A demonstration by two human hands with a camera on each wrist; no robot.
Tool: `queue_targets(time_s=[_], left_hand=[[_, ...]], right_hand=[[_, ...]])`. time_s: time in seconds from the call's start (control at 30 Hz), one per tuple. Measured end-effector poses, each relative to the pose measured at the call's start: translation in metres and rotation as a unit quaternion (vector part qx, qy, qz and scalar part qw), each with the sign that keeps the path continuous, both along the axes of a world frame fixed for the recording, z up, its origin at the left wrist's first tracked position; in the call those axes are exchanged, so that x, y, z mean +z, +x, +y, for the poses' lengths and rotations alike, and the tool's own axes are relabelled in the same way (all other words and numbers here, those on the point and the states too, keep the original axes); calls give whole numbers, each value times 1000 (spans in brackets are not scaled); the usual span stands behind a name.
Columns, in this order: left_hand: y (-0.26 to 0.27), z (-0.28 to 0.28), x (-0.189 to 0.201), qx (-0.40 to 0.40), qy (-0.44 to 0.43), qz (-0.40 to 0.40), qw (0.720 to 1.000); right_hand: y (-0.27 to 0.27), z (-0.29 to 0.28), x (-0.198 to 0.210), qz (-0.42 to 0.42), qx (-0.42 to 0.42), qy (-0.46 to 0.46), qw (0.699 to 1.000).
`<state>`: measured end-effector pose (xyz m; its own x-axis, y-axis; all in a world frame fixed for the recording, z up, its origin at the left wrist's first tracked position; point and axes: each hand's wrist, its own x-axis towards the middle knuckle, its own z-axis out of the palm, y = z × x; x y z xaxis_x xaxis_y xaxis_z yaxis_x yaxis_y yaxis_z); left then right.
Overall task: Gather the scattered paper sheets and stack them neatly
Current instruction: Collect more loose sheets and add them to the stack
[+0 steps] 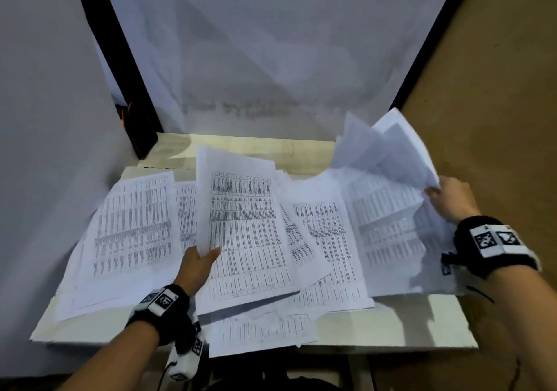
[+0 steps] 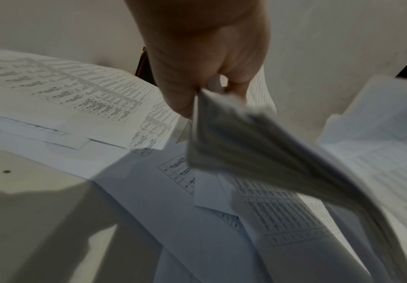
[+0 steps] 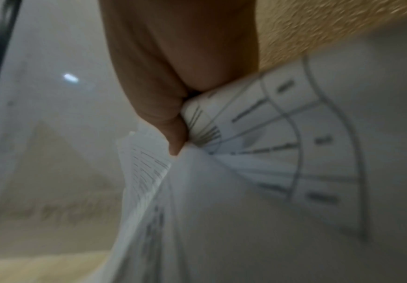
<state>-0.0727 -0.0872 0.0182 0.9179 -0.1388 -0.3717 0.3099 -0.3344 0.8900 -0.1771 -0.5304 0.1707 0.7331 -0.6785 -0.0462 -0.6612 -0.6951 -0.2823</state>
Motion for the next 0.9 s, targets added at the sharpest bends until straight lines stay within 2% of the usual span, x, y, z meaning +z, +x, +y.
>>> queue_targets(time_s=[0.1,0.2,0.27,0.33,0.37,0.4,0.43,0.5,0.57,0.67,0.73,0.8,0.83,0.9], left_hand=[[0,6,5,2,-2,-9,1000],[2,5,17,4,1,-18,1000],[4,0,24,3,-11,-18,1000],[7,-11,33,-2,-34,-17,999],[8,-18,37,-9,-45,-15,999],[8,-25,41,-20,-61,-11,998],[9,-33,45,-31,-74,-7,997],[10,-48,53,-64,-99,-8,993],[6,-61,65,-92,-113,-11,989],[8,-62,70,-87,-150,25,984],[10,-53,64,-87,-149,61,983],[12,-45,64,-84,-130,65,986],[11,-47,76,-83,-144,64,984],[14,-53,106,-88,-226,48,969]], right_hand=[[-13,-25,26,-79,-48,-12,996],[-28,-46,48,-212,-78,57,972],[-34,-41,59,-309,-75,132,939],[-35,-19,57,-389,-65,237,888],[-33,-4,48,-401,-69,312,859],[-31,12,33,-404,-65,392,824],[-27,26,13,-382,-60,453,803],[-18,61,-20,-323,-58,515,792],[-8,85,-45,-300,-68,554,774],[5,106,-64,-270,-85,604,745],[12,112,-64,-245,-66,642,724],[19,116,-59,-233,-45,654,718],[22,120,-54,-237,-29,644,727],[29,126,-46,-269,-6,604,750]])
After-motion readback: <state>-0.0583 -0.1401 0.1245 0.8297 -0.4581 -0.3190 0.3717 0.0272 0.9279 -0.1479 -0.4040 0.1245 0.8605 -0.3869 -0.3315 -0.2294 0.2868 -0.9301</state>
